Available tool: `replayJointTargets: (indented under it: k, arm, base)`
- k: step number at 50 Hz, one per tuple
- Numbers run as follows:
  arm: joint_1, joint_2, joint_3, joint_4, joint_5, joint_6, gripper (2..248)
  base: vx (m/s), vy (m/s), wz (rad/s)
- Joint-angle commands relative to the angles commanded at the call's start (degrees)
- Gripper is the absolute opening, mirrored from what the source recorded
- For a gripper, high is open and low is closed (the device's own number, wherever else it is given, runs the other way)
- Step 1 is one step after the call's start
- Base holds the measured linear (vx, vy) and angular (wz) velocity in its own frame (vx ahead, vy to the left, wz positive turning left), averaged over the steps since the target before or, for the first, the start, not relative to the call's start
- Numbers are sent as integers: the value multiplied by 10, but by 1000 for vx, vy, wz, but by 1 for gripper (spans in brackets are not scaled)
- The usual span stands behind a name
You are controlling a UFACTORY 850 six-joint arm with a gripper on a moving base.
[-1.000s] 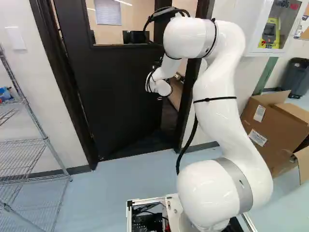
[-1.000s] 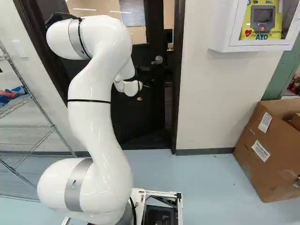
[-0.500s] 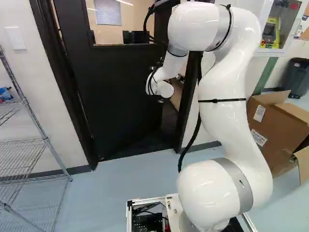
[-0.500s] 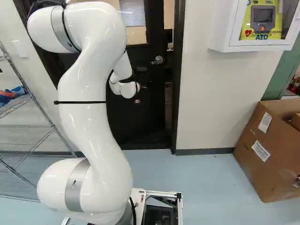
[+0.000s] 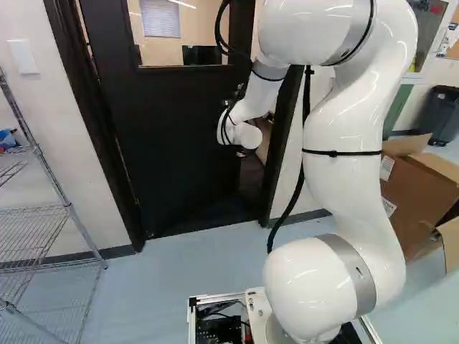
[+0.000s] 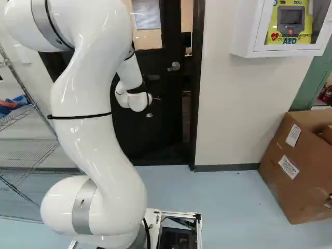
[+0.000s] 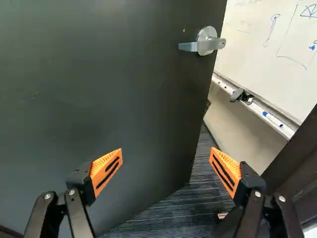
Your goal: Open the door and move inside
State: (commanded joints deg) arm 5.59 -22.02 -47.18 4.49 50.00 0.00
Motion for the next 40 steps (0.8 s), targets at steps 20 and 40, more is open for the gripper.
replayJointTargets:
  k: [20, 40]
  arm:
    - [6, 52, 63, 0, 0, 0, 247]
    - [9, 106, 126, -4, 0, 0, 247]
  base:
    - [0, 0, 0]
    - [0, 0, 0]
